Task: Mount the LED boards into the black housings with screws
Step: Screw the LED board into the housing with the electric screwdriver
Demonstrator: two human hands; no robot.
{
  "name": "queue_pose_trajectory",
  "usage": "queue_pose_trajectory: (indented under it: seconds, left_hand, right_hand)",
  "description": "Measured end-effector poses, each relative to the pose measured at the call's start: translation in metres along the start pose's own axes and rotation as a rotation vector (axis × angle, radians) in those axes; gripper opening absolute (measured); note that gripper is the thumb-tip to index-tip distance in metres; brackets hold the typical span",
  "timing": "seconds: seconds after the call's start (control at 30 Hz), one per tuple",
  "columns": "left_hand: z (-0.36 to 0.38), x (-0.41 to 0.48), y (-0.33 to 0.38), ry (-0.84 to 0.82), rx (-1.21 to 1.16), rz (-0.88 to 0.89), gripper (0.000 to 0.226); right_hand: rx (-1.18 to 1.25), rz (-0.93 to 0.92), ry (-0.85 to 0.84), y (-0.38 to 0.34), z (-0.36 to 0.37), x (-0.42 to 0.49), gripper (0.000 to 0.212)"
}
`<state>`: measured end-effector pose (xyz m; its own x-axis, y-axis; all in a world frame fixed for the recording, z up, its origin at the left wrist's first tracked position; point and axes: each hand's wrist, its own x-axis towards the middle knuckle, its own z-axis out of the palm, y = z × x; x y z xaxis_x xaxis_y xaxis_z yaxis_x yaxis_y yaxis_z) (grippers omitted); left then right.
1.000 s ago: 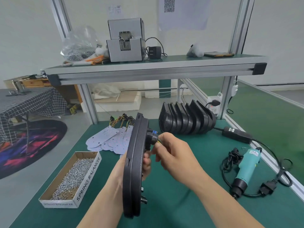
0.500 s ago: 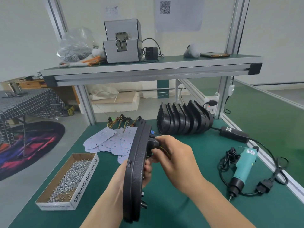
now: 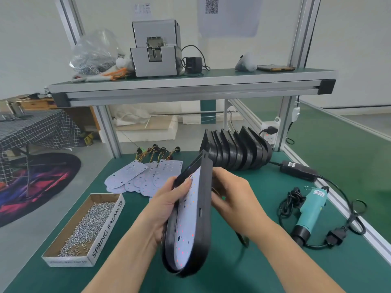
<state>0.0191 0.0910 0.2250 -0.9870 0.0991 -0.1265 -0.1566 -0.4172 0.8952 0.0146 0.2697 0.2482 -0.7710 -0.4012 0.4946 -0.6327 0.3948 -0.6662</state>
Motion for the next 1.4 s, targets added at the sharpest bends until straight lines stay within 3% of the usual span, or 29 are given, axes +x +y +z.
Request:
queue_pose_trajectory:
  seconds: [0.07, 0.13, 0.17, 0.23, 0.3, 0.37, 0.43, 0.6, 0.8, 1.0, 1.1, 1.2, 1.3, 1.4]
  left_hand:
    - [-0.001, 0.002, 0.004, 0.054, 0.066, 0.105, 0.038]
    - [-0.002, 0.005, 0.007, 0.120, 0.169, 0.204, 0.042]
    - [-0.003, 0.007, 0.007, 0.144, 0.213, 0.251, 0.041]
    - [0.001, 0.008, 0.008, 0.166, 0.306, 0.342, 0.041]
    - [0.006, 0.008, 0.007, 0.146, 0.427, 0.418, 0.041]
    - [0.011, 0.009, 0.005, 0.123, 0.544, 0.485, 0.039]
    - [0.013, 0.009, 0.003, 0.123, 0.572, 0.513, 0.036]
    - [0.011, 0.005, -0.004, 0.099, 0.534, 0.496, 0.030]
    - [0.005, 0.007, -0.025, 0.137, 0.506, 0.479, 0.034]
    - [-0.021, 0.006, -0.023, 0.110, 0.762, 0.128, 0.016]
    - [-0.049, 0.003, -0.009, 0.256, 0.807, 0.053, 0.030]
    - [-0.097, 0.000, 0.016, 0.602, 1.016, 0.200, 0.019]
    - [-0.161, -0.007, 0.036, 0.877, 1.267, 0.155, 0.022]
    - [-0.210, -0.014, 0.032, 0.852, 1.471, -0.057, 0.022]
  right_hand:
    - [0.108, 0.062, 0.050, 0.005, -0.010, 0.001, 0.042]
    - [0.331, 0.267, 0.251, 0.013, -0.023, 0.002, 0.022]
    - [0.508, 0.415, 0.235, 0.017, -0.028, 0.003, 0.015]
    - [0.668, 0.594, -0.023, 0.018, -0.029, 0.006, 0.050]
    - [0.714, 0.582, -0.158, 0.017, -0.019, 0.006, 0.044]
    - [0.863, 0.536, -0.071, 0.014, -0.011, 0.010, 0.026]
    - [0.877, 0.501, 0.028, 0.017, -0.007, 0.011, 0.021]
    - [0.736, 0.441, 0.134, 0.023, 0.005, 0.004, 0.017]
    - [0.706, 0.506, 0.105, 0.036, 0.015, 0.001, 0.020]
    - [0.711, 0.695, 0.022, 0.064, 0.031, -0.004, 0.029]
    - [0.759, 0.789, 0.046, 0.081, 0.043, -0.015, 0.027]
    - [0.820, 0.839, 0.088, 0.096, 0.051, -0.023, 0.023]
    - [0.770, 0.824, 0.152, 0.104, 0.057, -0.027, 0.019]
    - [0.581, 0.766, 0.177, 0.103, 0.064, -0.030, 0.017]
